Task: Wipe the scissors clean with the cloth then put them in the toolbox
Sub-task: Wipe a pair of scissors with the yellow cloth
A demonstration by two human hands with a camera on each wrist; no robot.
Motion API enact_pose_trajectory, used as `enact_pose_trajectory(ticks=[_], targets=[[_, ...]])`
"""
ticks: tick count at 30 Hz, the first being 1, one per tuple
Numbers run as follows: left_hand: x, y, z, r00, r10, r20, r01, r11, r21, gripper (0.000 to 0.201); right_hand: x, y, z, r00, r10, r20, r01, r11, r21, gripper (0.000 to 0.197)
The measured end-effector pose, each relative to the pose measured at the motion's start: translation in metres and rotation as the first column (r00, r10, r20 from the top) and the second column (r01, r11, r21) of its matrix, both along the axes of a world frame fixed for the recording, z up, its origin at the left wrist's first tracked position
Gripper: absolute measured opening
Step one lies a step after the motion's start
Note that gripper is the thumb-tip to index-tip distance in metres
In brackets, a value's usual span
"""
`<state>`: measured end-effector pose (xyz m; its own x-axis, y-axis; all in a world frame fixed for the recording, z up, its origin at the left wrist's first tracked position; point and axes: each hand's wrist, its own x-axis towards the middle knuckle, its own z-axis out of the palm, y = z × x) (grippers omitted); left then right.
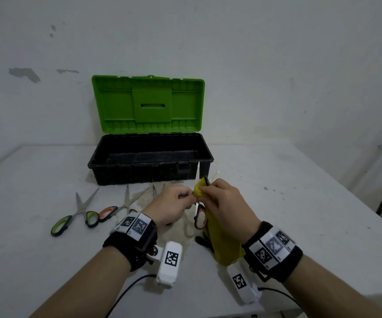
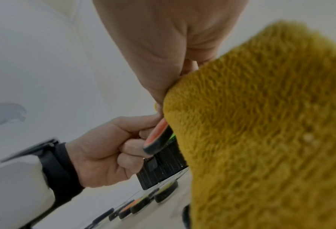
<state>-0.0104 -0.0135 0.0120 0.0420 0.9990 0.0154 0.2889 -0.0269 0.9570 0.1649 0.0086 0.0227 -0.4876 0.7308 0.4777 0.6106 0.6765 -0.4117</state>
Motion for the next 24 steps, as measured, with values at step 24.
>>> enact_pose_trajectory(ticks=[24], targets=[[-0.006, 0.001, 0.007, 0.999, -0.033, -0.017, 0.033, 0.999, 0.014, 0.031, 0.010, 0.012, 0.009, 0.995, 0.014, 0.099, -0.033, 0.981, 0.193, 0.020]])
